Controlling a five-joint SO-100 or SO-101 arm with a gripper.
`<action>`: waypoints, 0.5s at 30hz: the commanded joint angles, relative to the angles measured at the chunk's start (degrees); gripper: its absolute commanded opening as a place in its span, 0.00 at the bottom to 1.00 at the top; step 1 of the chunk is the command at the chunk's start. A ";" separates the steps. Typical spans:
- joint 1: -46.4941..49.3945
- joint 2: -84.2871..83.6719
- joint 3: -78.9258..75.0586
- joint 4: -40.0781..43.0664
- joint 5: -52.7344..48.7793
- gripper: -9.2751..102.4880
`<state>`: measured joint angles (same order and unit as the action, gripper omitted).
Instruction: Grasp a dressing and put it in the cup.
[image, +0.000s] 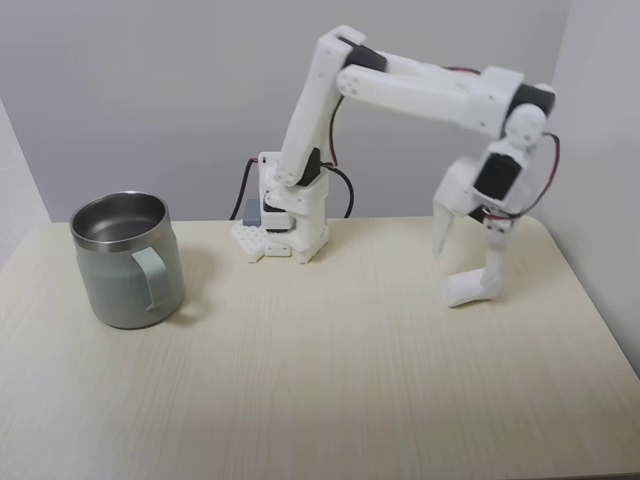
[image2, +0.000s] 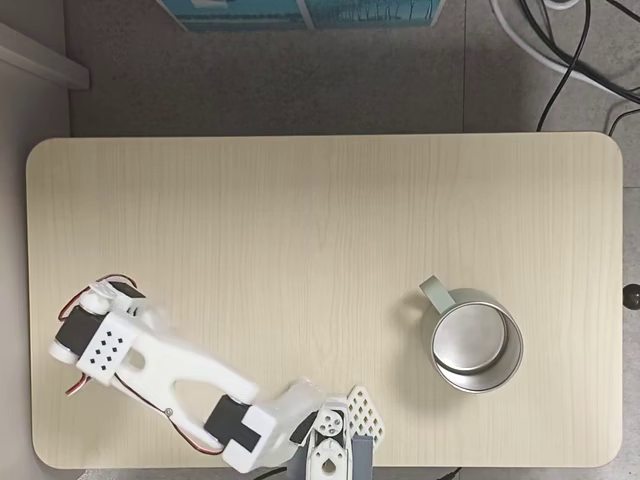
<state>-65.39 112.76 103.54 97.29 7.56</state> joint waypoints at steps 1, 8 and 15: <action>-1.41 2.46 3.08 -1.41 0.53 0.30; -3.60 6.59 5.36 -1.93 0.53 0.30; -5.01 9.32 5.71 -2.11 -1.58 0.30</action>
<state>-69.61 121.99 106.88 95.54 6.59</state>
